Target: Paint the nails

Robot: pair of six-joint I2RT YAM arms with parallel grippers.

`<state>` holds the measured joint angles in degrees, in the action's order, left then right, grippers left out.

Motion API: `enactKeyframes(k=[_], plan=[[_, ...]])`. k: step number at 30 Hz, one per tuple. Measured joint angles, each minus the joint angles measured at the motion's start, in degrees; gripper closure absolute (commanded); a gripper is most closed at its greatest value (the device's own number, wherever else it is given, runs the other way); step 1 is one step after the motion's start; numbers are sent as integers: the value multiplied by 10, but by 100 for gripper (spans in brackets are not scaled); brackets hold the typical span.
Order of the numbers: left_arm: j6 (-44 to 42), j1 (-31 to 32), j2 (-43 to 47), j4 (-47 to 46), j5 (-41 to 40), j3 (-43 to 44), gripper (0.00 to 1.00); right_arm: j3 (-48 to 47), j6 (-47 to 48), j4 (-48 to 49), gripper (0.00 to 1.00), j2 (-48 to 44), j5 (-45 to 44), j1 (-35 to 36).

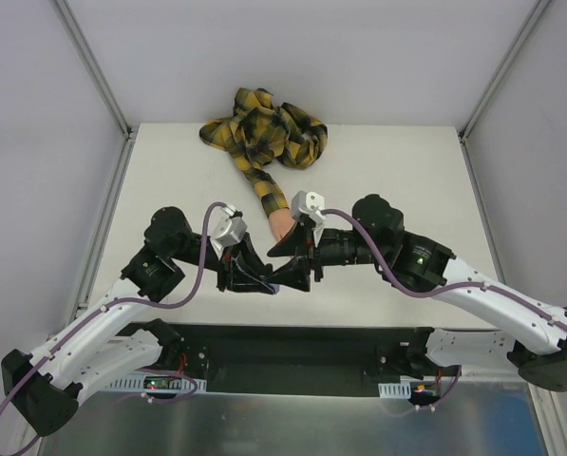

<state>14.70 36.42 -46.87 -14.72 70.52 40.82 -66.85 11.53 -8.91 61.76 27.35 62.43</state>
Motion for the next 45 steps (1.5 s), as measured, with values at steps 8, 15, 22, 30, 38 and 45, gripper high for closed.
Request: enactKeyframes(k=[8, 15, 22, 30, 38, 45], plan=[[6, 0, 0, 0, 3, 0, 100, -9, -5, 5, 98, 28, 29, 0], [-25, 4, 24, 37, -106, 0, 100, -3, -9, 4, 99, 12, -84, 26], [-81, 14, 52, 96, -270, 0, 100, -5, -25, 42, 99, 55, -669, 244], [-99, 12, 37, 114, -305, 1, 100, -15, -37, 30, 42, 88, -737, 238], [-98, 6, 12, 116, -258, 7, 100, -21, 1, -38, 23, 7, -498, 142], [-85, 15, -1, 107, -137, 15, 100, -28, -17, -38, 29, -19, -194, 4]])
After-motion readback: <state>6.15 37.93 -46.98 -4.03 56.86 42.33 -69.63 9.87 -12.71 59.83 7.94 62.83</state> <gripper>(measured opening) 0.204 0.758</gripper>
